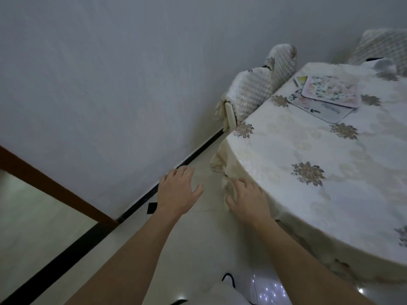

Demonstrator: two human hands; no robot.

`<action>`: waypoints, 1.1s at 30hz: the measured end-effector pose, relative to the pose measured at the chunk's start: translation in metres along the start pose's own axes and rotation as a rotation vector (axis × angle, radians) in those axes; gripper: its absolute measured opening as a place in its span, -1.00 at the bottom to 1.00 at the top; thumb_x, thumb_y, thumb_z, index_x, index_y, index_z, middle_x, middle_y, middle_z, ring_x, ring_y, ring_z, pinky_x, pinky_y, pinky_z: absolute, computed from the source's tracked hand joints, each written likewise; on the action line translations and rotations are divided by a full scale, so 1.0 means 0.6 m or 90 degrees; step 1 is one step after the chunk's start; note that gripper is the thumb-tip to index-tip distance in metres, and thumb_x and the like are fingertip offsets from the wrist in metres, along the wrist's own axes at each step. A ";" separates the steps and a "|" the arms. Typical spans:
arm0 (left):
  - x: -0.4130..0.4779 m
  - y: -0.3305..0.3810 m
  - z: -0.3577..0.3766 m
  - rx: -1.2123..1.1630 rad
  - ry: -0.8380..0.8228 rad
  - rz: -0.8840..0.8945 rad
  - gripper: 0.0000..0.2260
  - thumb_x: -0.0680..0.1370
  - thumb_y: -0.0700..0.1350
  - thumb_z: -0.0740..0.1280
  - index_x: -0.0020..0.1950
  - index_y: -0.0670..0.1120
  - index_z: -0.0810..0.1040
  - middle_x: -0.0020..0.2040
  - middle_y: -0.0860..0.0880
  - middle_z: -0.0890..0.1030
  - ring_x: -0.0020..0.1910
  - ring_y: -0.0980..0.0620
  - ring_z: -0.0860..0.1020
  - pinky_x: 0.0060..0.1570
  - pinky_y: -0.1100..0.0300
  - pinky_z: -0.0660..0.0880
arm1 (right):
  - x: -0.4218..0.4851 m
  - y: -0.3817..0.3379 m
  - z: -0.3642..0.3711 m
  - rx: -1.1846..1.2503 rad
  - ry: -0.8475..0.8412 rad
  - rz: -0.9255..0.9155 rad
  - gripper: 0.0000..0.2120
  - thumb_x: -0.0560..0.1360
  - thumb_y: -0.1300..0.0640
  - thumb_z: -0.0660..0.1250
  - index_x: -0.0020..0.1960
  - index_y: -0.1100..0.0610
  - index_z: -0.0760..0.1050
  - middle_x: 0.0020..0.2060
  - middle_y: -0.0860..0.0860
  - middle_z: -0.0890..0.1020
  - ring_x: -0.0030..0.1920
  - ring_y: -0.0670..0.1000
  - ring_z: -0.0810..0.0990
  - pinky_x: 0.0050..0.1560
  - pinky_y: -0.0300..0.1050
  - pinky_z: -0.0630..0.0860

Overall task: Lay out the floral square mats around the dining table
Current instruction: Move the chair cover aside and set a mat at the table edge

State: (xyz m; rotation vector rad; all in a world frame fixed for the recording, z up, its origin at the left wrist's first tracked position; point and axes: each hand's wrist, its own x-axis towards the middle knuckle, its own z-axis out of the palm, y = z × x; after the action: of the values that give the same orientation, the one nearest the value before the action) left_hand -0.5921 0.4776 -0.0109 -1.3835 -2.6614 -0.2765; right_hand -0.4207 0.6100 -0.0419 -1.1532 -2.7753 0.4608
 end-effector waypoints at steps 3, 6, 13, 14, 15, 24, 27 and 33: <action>0.072 0.005 0.007 -0.005 0.003 0.001 -0.48 0.46 0.24 0.15 0.29 0.00 0.50 0.22 0.01 0.58 0.13 -0.08 0.55 0.04 -0.02 0.47 | 0.083 0.004 -0.017 -0.003 0.030 -0.017 -0.50 0.46 -0.16 0.18 0.36 -0.02 0.40 0.31 0.03 0.49 0.30 0.12 0.44 0.30 0.07 0.35; 0.134 -0.002 0.022 0.001 -0.007 -0.006 -0.48 0.45 0.24 0.15 0.30 0.00 0.49 0.23 0.01 0.58 0.13 -0.07 0.54 0.04 -0.01 0.46 | 0.157 0.005 -0.026 0.002 0.053 -0.027 -0.50 0.41 -0.14 0.19 0.30 -0.01 0.46 0.23 0.04 0.54 0.24 0.12 0.50 0.24 0.07 0.40; 0.279 -0.060 0.073 -0.014 -0.040 -0.004 -0.45 0.48 0.26 0.13 0.36 0.00 0.46 0.28 -0.01 0.55 0.19 -0.08 0.52 0.08 -0.02 0.45 | 0.318 -0.009 -0.013 -0.015 0.030 -0.040 -0.56 0.45 -0.13 0.24 0.29 -0.02 0.43 0.24 0.02 0.53 0.26 0.10 0.47 0.25 0.05 0.37; 0.305 -0.072 0.083 -0.016 -0.042 -0.001 -0.45 0.48 0.26 0.12 0.37 0.00 0.45 0.28 -0.01 0.55 0.20 -0.08 0.51 0.09 -0.02 0.45 | 0.344 -0.013 -0.008 -0.018 0.023 -0.041 -0.55 0.46 -0.14 0.22 0.30 -0.02 0.42 0.25 0.02 0.52 0.26 0.10 0.46 0.26 0.05 0.37; 0.333 -0.085 0.093 -0.019 -0.038 0.002 -0.45 0.49 0.26 0.13 0.37 0.01 0.45 0.28 -0.01 0.55 0.20 -0.08 0.52 0.10 -0.02 0.45 | 0.372 -0.018 -0.004 -0.022 0.019 -0.042 -0.53 0.46 -0.15 0.19 0.32 -0.02 0.40 0.26 0.03 0.51 0.27 0.10 0.45 0.27 0.05 0.37; 0.644 -0.240 0.135 -0.052 -0.029 0.013 -0.45 0.50 0.25 0.17 0.41 0.02 0.43 0.32 -0.02 0.53 0.24 -0.09 0.50 0.14 -0.03 0.42 | 0.700 -0.110 -0.011 -0.069 0.043 -0.029 -0.47 0.48 -0.16 0.19 0.41 -0.04 0.33 0.35 0.00 0.45 0.35 0.07 0.39 0.34 0.06 0.31; 0.741 -0.277 0.130 -0.041 -0.019 0.051 -0.42 0.49 0.28 0.09 0.40 0.01 0.44 0.31 -0.03 0.54 0.23 -0.08 0.50 0.13 -0.02 0.42 | 0.792 -0.137 -0.025 -0.076 0.066 -0.011 -0.48 0.47 -0.17 0.18 0.40 -0.05 0.34 0.32 0.01 0.47 0.32 0.08 0.42 0.31 0.08 0.36; 0.895 -0.303 0.139 -0.028 -0.006 0.120 -0.43 0.48 0.26 0.12 0.37 -0.01 0.47 0.28 -0.05 0.57 0.18 -0.10 0.54 0.07 -0.03 0.46 | 0.917 -0.149 -0.054 -0.081 0.089 0.020 -0.50 0.51 -0.12 0.22 0.41 -0.01 0.34 0.32 0.04 0.48 0.33 0.11 0.41 0.34 0.07 0.33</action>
State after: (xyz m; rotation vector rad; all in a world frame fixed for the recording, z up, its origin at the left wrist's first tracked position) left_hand -1.0505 0.8214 -0.0049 -1.6378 -2.5229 -0.3111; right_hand -0.8639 0.9463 0.0047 -1.2059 -2.7023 0.2004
